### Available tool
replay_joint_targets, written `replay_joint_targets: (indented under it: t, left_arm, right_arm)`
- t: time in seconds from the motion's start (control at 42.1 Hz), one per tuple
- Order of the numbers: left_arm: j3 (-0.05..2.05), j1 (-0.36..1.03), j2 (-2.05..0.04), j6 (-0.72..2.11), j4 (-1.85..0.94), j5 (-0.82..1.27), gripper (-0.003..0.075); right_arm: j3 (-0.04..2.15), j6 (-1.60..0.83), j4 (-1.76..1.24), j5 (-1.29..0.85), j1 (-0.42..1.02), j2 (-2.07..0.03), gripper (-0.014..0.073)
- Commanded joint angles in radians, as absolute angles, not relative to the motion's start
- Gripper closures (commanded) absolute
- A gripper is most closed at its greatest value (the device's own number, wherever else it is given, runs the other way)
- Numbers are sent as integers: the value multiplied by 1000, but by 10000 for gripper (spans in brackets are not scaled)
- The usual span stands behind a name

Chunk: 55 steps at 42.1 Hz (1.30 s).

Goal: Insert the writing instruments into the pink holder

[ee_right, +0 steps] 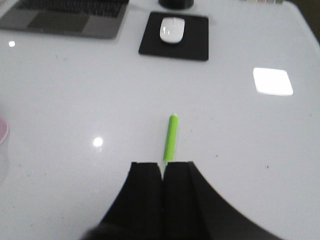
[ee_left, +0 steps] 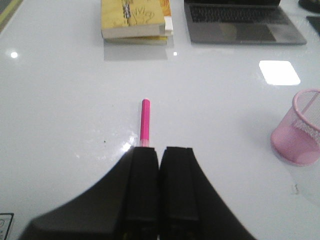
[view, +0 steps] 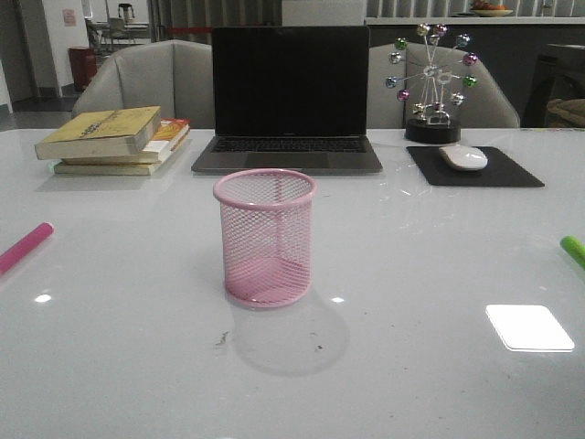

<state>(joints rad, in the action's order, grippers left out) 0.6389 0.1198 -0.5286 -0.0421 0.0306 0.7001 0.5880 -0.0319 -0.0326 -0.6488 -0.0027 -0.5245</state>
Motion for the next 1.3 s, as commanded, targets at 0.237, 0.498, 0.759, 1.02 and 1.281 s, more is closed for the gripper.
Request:
replay_joint_targets:
  t: [0.237,0.498,0.759,1.02,1.281]
  left_arm:
    - [669,125,-685,-37,23,595,566]
    - [669,141,-718,-9,0,558,230]
    - [669,324,-720,67,-52,549,231]
    - [669,419,-720,67,-52,545,231]
    - [669,419,-720,67,-52,547,231]
  right_arm:
    - [607,-39,-32,-590,-7,-697,422]
    - [648,-10,-32,-622,-7,-851,95]
    - [787,16,-32,-649,-8,-1132,95]
    - [987,19,-32,-691,-8,-1440,95]
    - [1173,19,6,-717,-8,-1685,96]
